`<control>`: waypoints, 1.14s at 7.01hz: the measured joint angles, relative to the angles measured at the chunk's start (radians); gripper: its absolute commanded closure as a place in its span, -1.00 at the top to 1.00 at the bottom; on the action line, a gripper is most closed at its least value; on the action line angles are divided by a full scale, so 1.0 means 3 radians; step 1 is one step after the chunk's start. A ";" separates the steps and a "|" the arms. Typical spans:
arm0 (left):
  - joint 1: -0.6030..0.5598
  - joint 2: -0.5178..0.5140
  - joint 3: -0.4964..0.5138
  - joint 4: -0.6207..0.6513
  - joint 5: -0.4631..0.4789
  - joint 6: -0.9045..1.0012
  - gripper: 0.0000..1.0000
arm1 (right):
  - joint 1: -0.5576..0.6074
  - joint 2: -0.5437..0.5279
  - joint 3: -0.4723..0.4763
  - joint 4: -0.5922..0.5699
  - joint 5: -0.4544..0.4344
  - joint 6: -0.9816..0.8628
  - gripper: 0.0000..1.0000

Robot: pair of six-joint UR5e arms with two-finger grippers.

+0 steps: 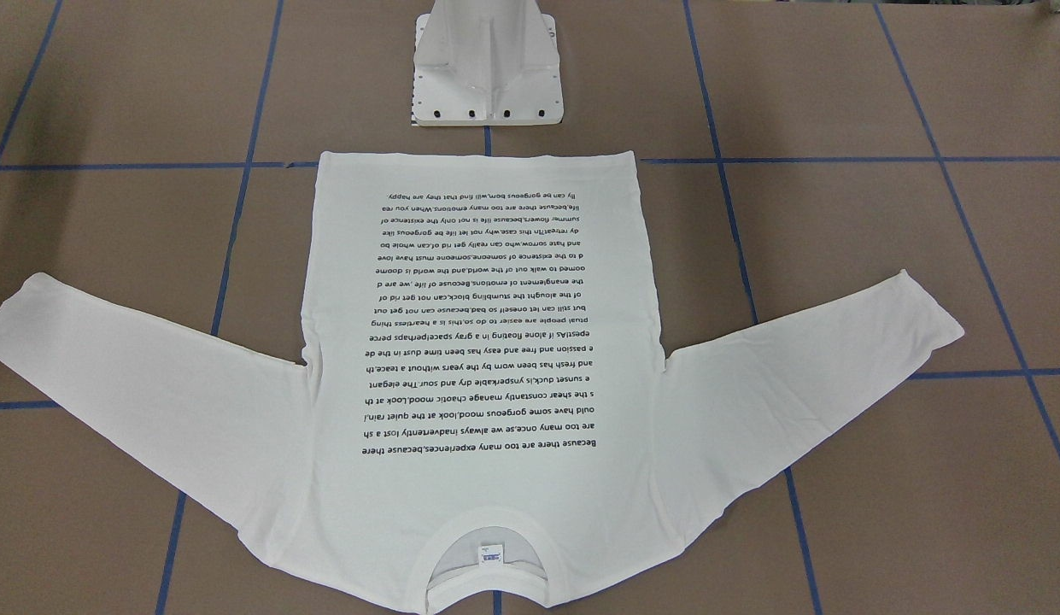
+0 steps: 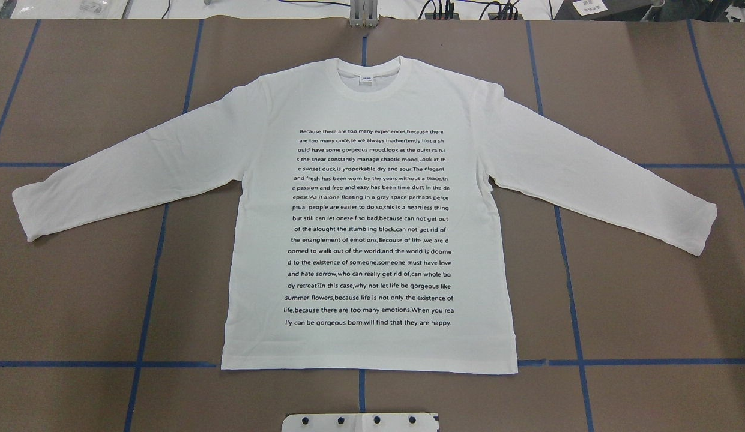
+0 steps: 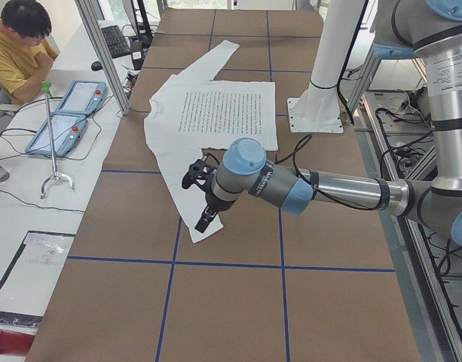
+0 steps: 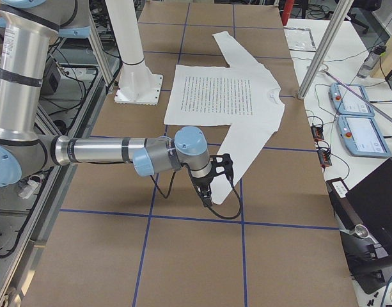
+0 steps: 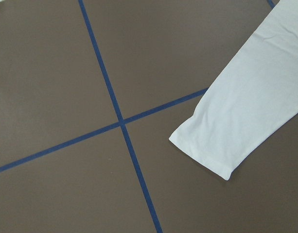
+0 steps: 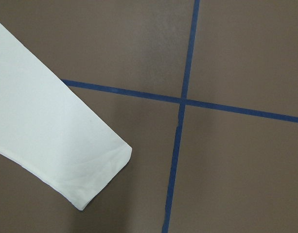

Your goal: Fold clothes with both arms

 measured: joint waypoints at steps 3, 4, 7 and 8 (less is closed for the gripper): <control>-0.0004 -0.0196 0.0203 -0.0191 -0.0021 0.0001 1.00 | -0.0163 0.0093 -0.0329 0.0661 -0.0002 0.0235 1.00; -0.0006 -0.0203 0.0210 -0.0201 -0.0022 0.0002 1.00 | -0.0354 0.0109 -0.0456 0.0993 -0.0042 0.0669 0.94; -0.0007 -0.0183 0.0194 -0.0206 -0.0062 0.0010 1.00 | -0.0947 0.0150 -0.1032 0.2167 -0.0441 0.1718 0.50; -0.0009 -0.0173 0.0200 -0.0207 -0.0165 0.0018 1.00 | -0.1058 0.0198 -0.1235 0.2376 -0.0524 0.1816 0.45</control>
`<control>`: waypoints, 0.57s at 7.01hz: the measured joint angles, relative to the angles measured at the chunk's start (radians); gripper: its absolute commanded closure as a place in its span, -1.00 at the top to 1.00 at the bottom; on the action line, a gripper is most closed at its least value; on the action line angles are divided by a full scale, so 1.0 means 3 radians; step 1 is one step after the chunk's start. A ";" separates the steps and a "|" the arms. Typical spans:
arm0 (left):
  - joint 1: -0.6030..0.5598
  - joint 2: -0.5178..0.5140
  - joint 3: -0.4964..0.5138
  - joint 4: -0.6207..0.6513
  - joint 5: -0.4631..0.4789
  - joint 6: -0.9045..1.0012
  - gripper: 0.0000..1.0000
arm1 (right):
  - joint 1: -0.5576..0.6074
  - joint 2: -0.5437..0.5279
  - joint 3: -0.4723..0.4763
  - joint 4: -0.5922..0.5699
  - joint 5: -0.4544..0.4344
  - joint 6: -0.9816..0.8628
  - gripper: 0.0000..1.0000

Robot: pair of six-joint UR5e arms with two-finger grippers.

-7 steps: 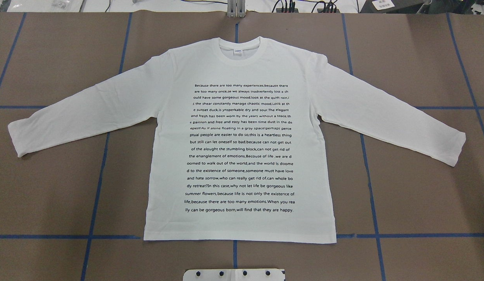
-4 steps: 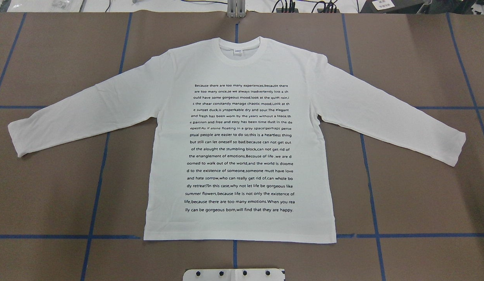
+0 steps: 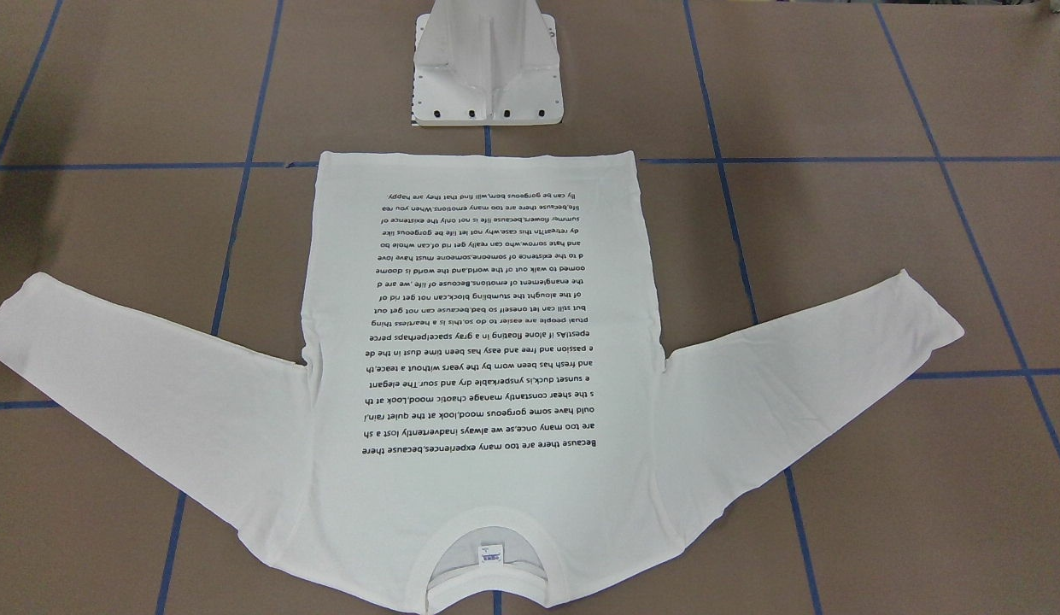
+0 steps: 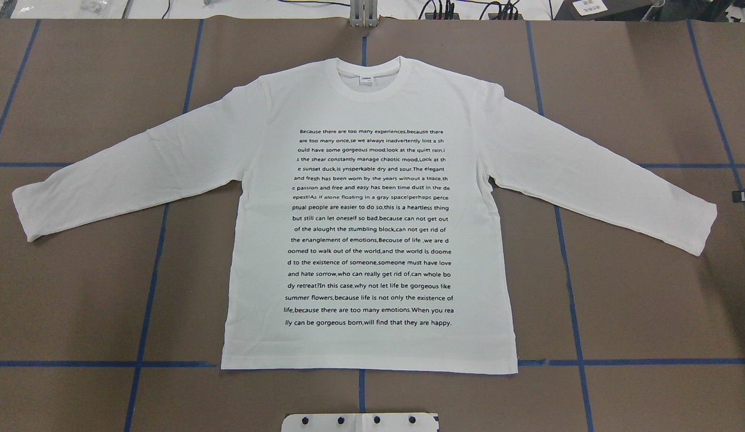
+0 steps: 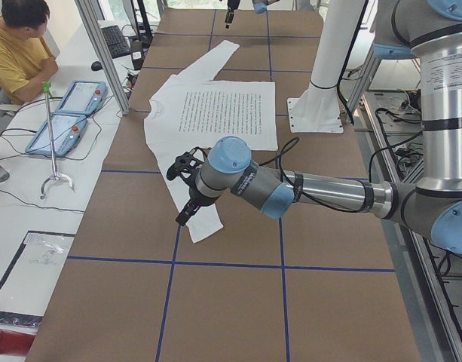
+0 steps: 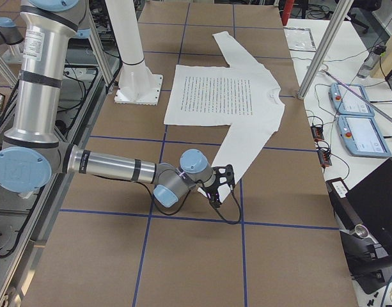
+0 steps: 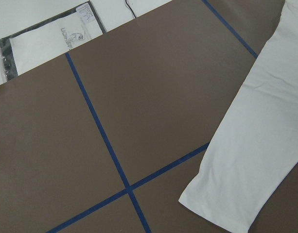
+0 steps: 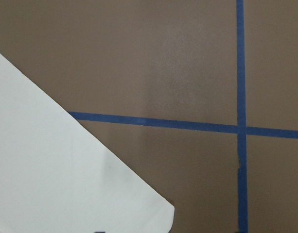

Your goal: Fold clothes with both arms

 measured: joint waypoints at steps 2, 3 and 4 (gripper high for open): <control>-0.0006 0.0015 -0.0014 -0.0002 -0.0153 0.0005 1.00 | -0.0143 0.0112 -0.0237 0.0134 -0.0057 0.0046 0.40; -0.0007 0.0017 -0.0022 0.0000 -0.0173 0.0005 1.00 | -0.0194 0.0166 -0.0310 0.0147 -0.0070 0.0048 0.35; -0.0008 0.0018 -0.0029 0.0001 -0.0181 0.0004 1.00 | -0.0235 0.0192 -0.0362 0.0152 -0.0088 0.0045 0.31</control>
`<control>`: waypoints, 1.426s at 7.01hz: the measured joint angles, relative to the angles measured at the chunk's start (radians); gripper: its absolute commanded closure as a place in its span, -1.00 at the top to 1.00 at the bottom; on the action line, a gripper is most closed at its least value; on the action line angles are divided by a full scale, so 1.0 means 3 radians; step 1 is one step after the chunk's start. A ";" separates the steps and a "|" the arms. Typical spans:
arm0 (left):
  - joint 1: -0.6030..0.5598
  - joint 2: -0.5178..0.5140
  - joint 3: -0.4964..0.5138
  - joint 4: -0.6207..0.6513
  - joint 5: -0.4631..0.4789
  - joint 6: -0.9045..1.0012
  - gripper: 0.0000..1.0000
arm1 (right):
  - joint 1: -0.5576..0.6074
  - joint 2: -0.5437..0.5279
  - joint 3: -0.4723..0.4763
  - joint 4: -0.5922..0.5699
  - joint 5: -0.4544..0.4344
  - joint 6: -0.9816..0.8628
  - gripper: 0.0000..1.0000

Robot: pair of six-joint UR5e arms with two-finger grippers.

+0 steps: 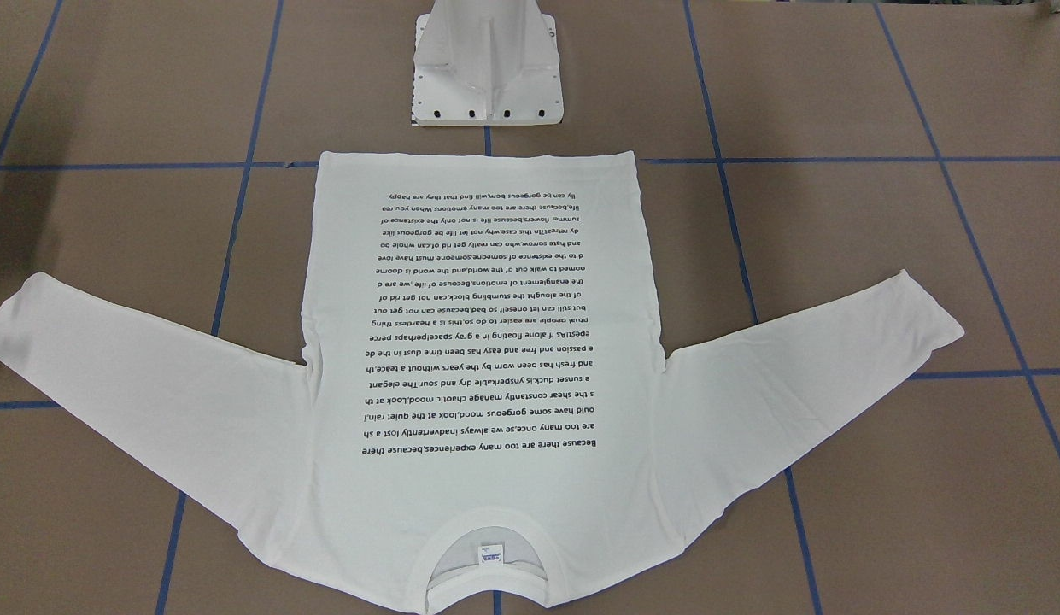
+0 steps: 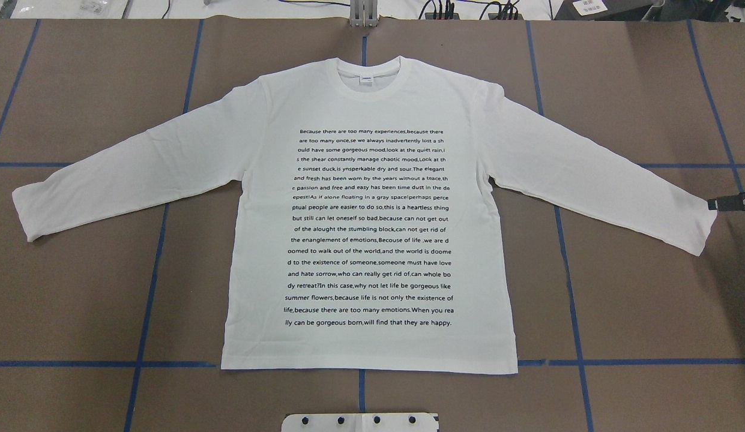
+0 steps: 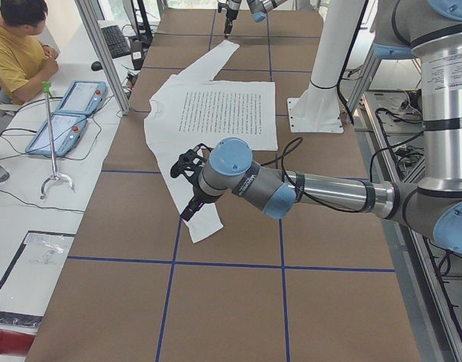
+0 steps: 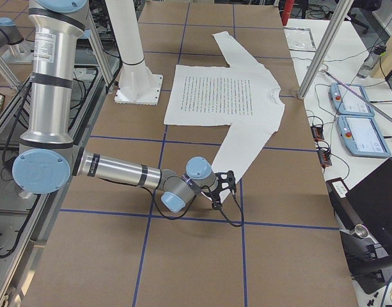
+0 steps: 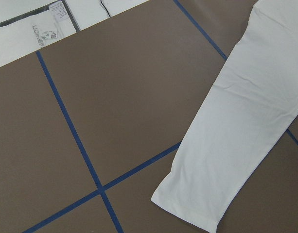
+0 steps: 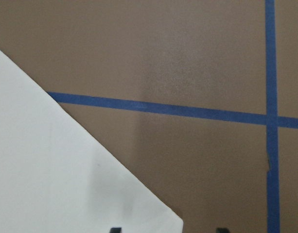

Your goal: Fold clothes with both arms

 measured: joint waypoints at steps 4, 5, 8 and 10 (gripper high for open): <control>0.0000 0.0003 -0.0004 -0.0001 -0.0021 0.0001 1.00 | -0.0118 0.0043 -0.0074 -0.0004 -0.0044 -0.0014 0.22; 0.0000 0.0003 -0.0005 -0.0001 -0.0023 0.0003 1.00 | -0.0138 0.0060 -0.0094 -0.0005 -0.0066 -0.0015 0.18; 0.0000 0.0003 -0.0007 -0.0004 -0.0024 0.0006 1.00 | -0.0167 0.0081 -0.0144 -0.0001 -0.0095 -0.0020 -0.03; 0.0000 0.0003 -0.0008 -0.0003 -0.0024 0.0010 1.00 | -0.0171 0.0082 -0.0155 0.0001 -0.0097 -0.0022 -1.00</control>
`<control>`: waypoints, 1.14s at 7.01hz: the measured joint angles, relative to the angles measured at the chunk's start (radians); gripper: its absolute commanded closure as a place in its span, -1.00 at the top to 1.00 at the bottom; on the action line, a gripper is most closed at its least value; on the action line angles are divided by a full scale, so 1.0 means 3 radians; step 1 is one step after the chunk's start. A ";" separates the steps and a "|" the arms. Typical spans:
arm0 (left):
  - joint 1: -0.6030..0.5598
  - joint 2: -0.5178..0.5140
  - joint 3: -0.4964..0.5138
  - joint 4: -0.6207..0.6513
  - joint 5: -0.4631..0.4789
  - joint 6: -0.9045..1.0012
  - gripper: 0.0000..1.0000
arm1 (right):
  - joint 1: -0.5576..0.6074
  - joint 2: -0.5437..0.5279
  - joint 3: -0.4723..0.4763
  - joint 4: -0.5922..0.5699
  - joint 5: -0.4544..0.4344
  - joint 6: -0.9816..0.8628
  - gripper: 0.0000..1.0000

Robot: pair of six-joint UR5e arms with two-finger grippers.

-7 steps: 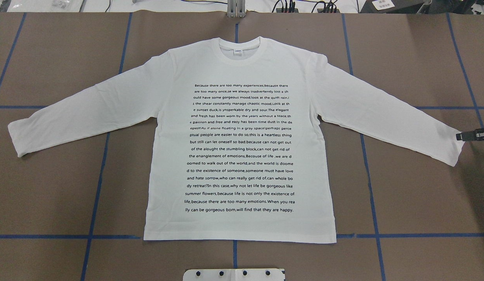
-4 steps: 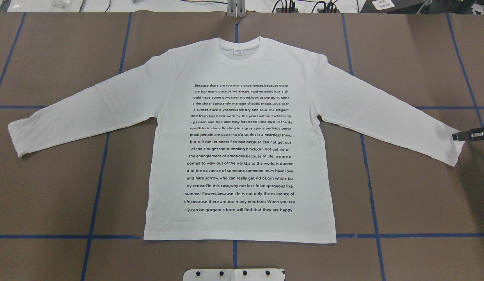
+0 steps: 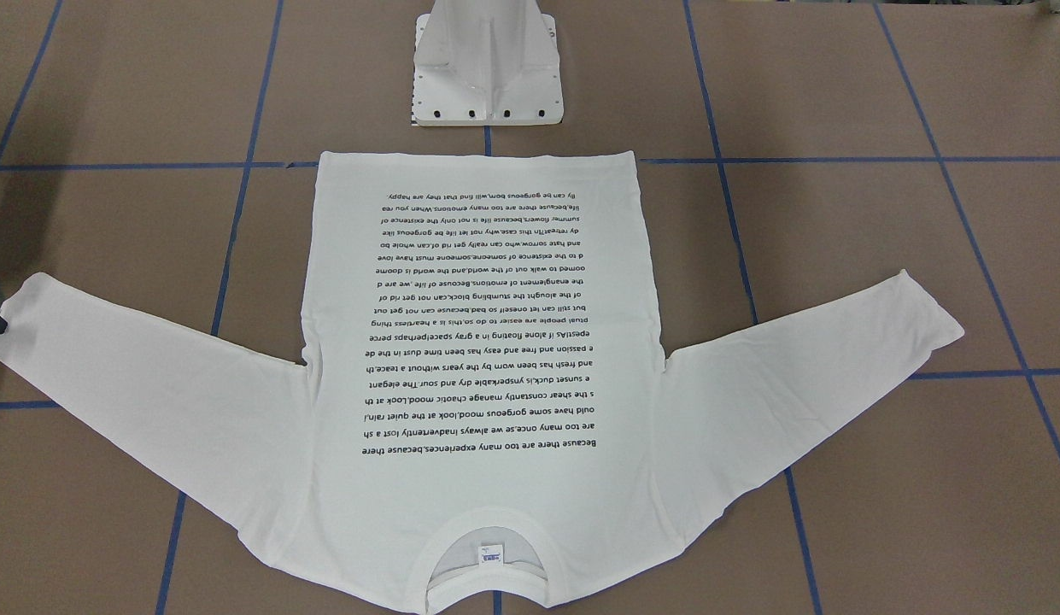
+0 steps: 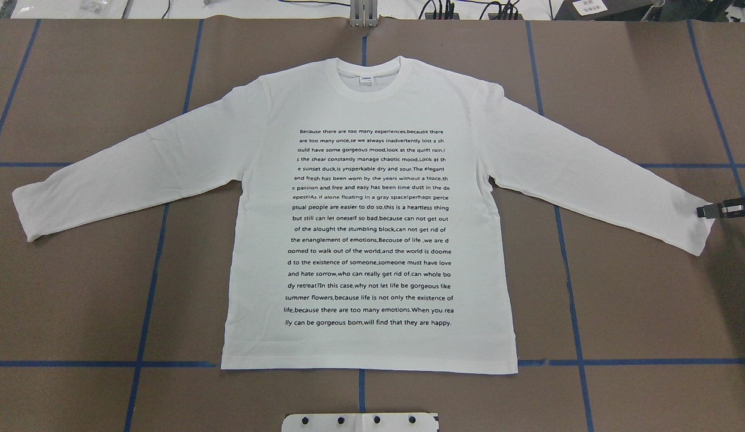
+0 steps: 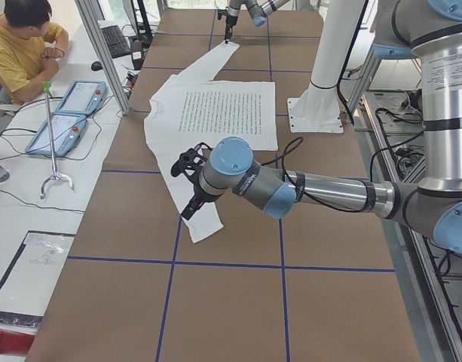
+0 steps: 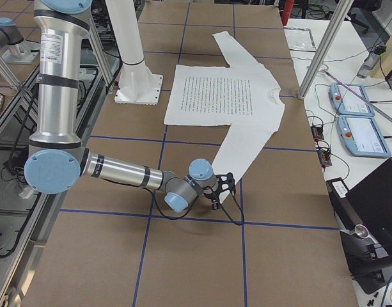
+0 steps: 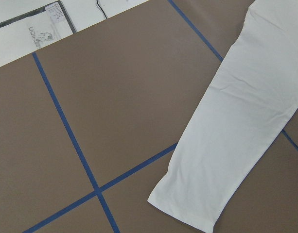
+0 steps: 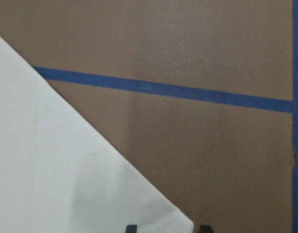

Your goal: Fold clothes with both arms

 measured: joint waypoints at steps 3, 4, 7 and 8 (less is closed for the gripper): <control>0.0000 0.0000 0.0001 -0.0001 -0.0003 0.0001 1.00 | 0.0009 -0.0014 0.0048 -0.0004 0.0003 -0.0009 -1.00; -0.0001 0.0001 0.0002 -0.0001 -0.0004 0.0002 1.00 | 0.0036 -0.0023 0.0115 -0.0022 0.0020 -0.0014 -1.00; -0.0005 0.0013 0.0004 -0.0001 -0.0013 0.0005 1.00 | 0.0303 -0.0005 0.0669 -0.0660 0.0234 -0.0017 -1.00; -0.0005 0.0015 0.0005 0.0000 -0.0015 0.0006 1.00 | 0.0349 0.0049 0.1088 -0.1232 0.0271 -0.0017 -1.00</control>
